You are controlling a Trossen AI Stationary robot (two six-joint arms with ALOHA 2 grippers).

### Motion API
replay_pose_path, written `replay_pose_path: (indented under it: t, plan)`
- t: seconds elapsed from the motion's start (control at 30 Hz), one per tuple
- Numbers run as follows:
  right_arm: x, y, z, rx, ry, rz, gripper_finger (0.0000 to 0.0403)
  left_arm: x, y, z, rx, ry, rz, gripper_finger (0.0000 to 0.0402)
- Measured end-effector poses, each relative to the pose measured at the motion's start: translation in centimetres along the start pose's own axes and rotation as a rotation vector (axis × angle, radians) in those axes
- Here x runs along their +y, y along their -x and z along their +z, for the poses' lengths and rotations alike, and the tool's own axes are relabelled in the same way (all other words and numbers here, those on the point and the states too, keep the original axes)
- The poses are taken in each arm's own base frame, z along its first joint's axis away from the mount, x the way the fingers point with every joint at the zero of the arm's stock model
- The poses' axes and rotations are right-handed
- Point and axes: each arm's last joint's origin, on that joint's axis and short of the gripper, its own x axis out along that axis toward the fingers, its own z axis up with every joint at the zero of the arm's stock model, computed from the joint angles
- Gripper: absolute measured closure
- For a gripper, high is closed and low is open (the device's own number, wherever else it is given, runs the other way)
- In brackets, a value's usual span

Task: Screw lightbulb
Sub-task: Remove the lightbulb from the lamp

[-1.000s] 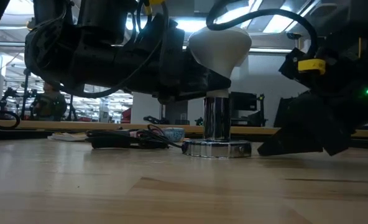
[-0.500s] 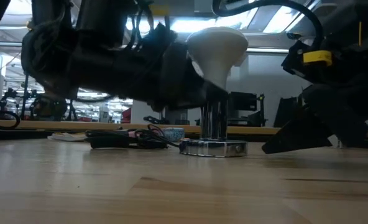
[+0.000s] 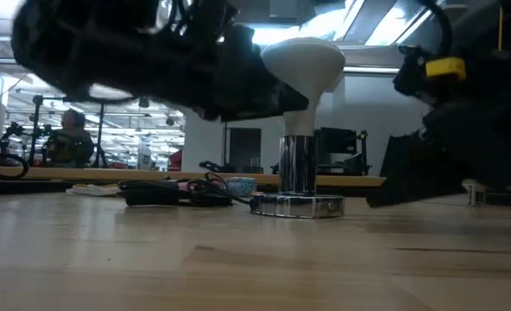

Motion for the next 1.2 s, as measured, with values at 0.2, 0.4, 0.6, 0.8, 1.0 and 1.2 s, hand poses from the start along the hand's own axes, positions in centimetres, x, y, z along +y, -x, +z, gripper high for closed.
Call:
replay_pose_path:
  t: [0.2,0.4,0.6,0.8,1.0,1.2]
  plan:
    - [-0.7,1.8,2.1,-0.01,0.079,0.014,0.0397,-0.1,1.7,1.6,0.126,-0.056,0.011,0.0117]
    - [-2.4,4.6,4.6,-0.016,0.131,0.017,0.0397,0.2,3.7,2.2,0.29,-0.012,0.013,0.0117]
    - [-3.7,8.1,8.1,-0.07,0.184,0.171,0.0397,-0.3,6.3,2.7,0.406,0.087,-0.013,0.0117]
    - [-4.7,10.4,10.2,-0.1,0.136,0.326,0.0397,-1.6,7.9,2.6,0.443,0.168,-0.074,0.0117]
    - [-4.8,10.6,10.5,-0.116,0.118,0.337,0.0397,-2.6,8.9,2.6,0.45,0.22,-0.108,0.0117]
    - [-4.6,10.4,10.2,-0.104,0.132,0.329,0.0397,-3.0,9.4,2.6,0.45,0.203,-0.129,0.0117]
